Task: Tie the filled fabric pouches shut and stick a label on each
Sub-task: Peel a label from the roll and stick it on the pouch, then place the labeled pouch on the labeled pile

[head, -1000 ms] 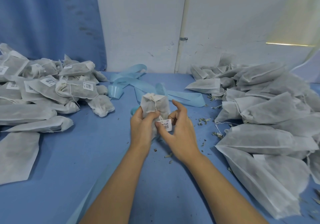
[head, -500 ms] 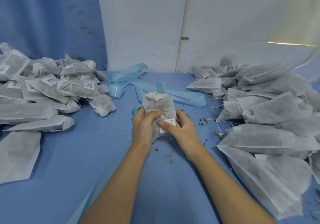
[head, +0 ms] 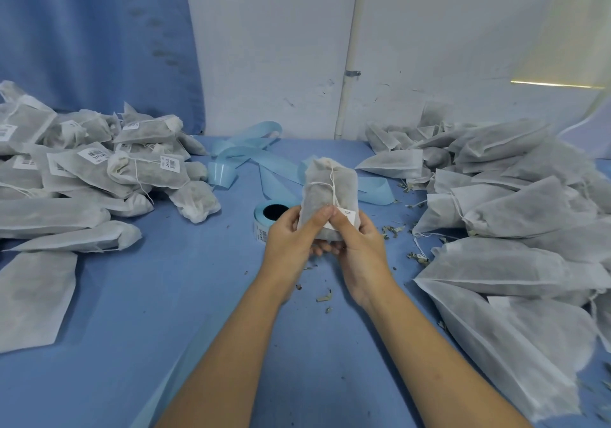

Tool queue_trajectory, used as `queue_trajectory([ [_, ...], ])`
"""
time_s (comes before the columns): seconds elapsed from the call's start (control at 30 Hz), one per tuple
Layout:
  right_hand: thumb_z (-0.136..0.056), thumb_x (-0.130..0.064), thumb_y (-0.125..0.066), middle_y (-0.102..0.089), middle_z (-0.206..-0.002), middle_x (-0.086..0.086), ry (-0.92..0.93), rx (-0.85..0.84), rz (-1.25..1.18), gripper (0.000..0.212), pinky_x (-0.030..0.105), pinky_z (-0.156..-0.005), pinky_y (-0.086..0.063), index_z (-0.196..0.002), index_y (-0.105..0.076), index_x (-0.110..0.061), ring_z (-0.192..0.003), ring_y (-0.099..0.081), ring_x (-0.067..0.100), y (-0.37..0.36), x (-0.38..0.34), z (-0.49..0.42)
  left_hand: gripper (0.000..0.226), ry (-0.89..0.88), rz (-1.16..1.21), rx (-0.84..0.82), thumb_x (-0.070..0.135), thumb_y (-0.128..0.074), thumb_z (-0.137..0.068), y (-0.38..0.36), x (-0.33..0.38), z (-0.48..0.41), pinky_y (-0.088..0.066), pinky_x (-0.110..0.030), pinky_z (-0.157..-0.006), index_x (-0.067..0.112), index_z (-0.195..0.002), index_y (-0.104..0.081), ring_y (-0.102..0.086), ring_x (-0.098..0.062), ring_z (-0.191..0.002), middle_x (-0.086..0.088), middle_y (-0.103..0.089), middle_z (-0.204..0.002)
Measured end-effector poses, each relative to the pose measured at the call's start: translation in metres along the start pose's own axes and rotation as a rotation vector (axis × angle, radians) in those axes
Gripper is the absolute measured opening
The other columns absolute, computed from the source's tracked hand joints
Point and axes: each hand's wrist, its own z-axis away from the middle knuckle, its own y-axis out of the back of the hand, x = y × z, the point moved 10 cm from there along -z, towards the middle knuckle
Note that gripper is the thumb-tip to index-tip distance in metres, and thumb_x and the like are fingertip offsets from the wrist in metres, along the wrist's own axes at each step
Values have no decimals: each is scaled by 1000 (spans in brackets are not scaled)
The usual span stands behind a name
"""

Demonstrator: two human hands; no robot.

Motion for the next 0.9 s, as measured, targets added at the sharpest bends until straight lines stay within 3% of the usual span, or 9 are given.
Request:
queue_trajectory([
  [0.13, -77, -31, -70, -60, -86, 16, -46, -61, -174, 52, 32, -64, -42, -114, -60, 5, -62, -53, 16, -8, 6, -1, 27, 7, 126, -28, 37, -72, -76, -1, 1, 1, -53, -22, -58, 13, -88, -71, -66, -17, -63, -7, -71, -74],
  [0.23, -81, -28, -67, -65, -99, 21, -52, -74, -237, 55, 28, -61, -49, -117, -58, 11, -74, -62, 20, -7, 5, -3, 13, 43, 185, -25, 27, -66, -87, 2, -3, 0, -55, -22, -61, 16, -86, -74, -69, -17, -69, -7, -74, -81],
  [0.4, -79, -24, -69, -69, -89, 18, -36, -45, -169, 37, 31, -60, -51, -100, -67, 5, -72, -64, 24, 0, 4, -6, 14, 53, 172, -26, 24, -64, -90, 3, -7, 0, -56, -23, -65, 18, -85, -76, -70, -20, -72, -10, -74, -86],
  [0.57, -80, -27, -67, -69, -90, 18, -34, -54, -161, 40, 30, -61, -52, -102, -67, 6, -74, -64, 23, -2, 4, -5, 16, 45, 196, 9, 24, -63, -90, 6, -7, -2, -55, -23, -62, 14, -86, -74, -68, -18, -64, -11, -74, -82],
  [0.67, -85, -29, -63, -66, -79, 13, -37, -36, -174, 46, 30, -61, -48, -107, -63, 11, -65, -58, 18, -3, 4, -4, 22, 14, 154, 42, 29, -61, -92, 8, -2, -3, -52, -22, -54, 10, -88, -72, -65, -18, -57, -12, -73, -75],
  [0.8, -97, -32, -52, -66, -70, 0, -66, 12, -184, 31, 21, -56, -47, -94, -68, -6, -57, -55, 9, 3, 8, -5, 26, -19, 22, 182, 34, -57, -94, 25, 6, -4, -33, -15, -36, 15, -84, -71, -41, -4, -36, 8, -54, -46],
  [0.9, -98, -31, -50, -67, -71, -2, -82, 18, -92, 30, 19, -58, -47, -93, -70, -9, -55, -55, 7, 8, 10, -4, 21, -13, 80, 323, 30, -60, -93, 45, 10, -5, -35, -20, -48, 19, -75, -66, -45, -6, -45, 8, -53, -53],
])
